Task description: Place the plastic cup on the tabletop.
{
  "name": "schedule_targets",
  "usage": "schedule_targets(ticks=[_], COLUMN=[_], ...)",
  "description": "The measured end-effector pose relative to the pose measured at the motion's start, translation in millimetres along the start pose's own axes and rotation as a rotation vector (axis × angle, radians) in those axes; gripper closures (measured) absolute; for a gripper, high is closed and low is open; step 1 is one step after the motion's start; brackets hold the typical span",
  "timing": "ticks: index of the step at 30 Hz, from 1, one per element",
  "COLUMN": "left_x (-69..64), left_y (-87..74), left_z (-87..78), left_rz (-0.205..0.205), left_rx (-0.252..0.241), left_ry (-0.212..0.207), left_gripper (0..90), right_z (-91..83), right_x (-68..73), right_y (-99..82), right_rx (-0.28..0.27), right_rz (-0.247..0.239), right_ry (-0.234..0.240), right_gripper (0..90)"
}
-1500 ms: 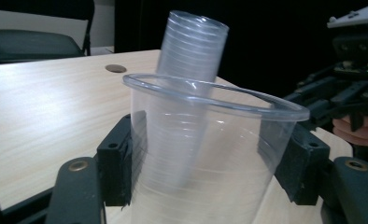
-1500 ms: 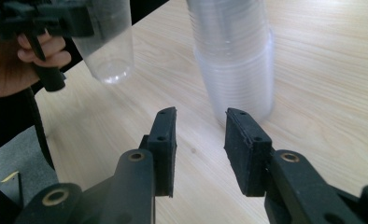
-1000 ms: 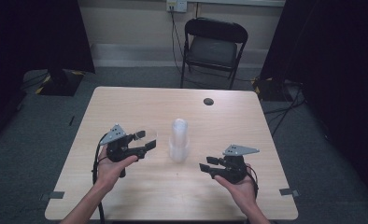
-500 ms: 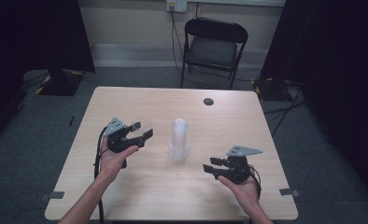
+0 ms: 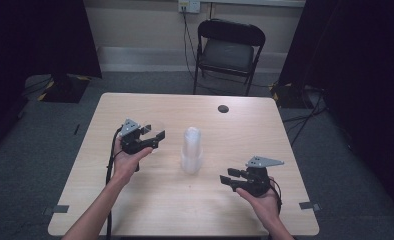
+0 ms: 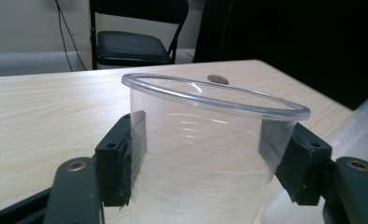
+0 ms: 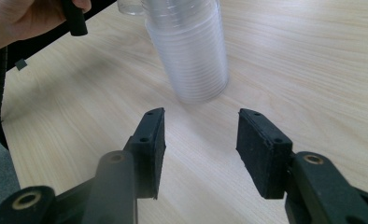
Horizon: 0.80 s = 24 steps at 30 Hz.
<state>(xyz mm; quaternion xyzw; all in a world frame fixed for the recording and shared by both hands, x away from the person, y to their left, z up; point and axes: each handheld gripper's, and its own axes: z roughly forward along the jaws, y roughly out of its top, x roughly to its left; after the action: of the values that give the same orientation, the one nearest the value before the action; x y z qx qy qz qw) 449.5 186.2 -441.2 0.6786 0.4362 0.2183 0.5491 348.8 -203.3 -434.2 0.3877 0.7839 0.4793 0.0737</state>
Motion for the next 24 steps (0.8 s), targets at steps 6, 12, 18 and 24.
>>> schedule_targets(ticks=[6, 12, 18, 24], left_x=[9.0, 13.2, 11.8, 16.3], left_y=[-4.2, -10.2, -11.1, -15.4], left_z=[8.2, 14.7, 14.9, 16.2], left_rz=[-0.042, -0.028, 0.006, 0.012], left_rx=[-0.014, 0.009, 0.028, 0.06], left_ry=[0.02, 0.026, 0.024, 0.031], left_gripper=[32.0, 29.4, 28.1, 27.0], right_z=[1.2, 2.5, 4.0, 4.5], right_x=[-0.2, 2.7, 6.7, 6.5], right_y=[-0.6, -0.3, -1.6, -0.3], right_rx=[0.007, 0.007, 0.018, 0.016], right_rz=[0.008, 0.007, -0.002, -0.003], right_ry=[-0.004, -0.001, 0.002, 0.003], right_gripper=[52.8, 52.8, 52.8, 52.8])
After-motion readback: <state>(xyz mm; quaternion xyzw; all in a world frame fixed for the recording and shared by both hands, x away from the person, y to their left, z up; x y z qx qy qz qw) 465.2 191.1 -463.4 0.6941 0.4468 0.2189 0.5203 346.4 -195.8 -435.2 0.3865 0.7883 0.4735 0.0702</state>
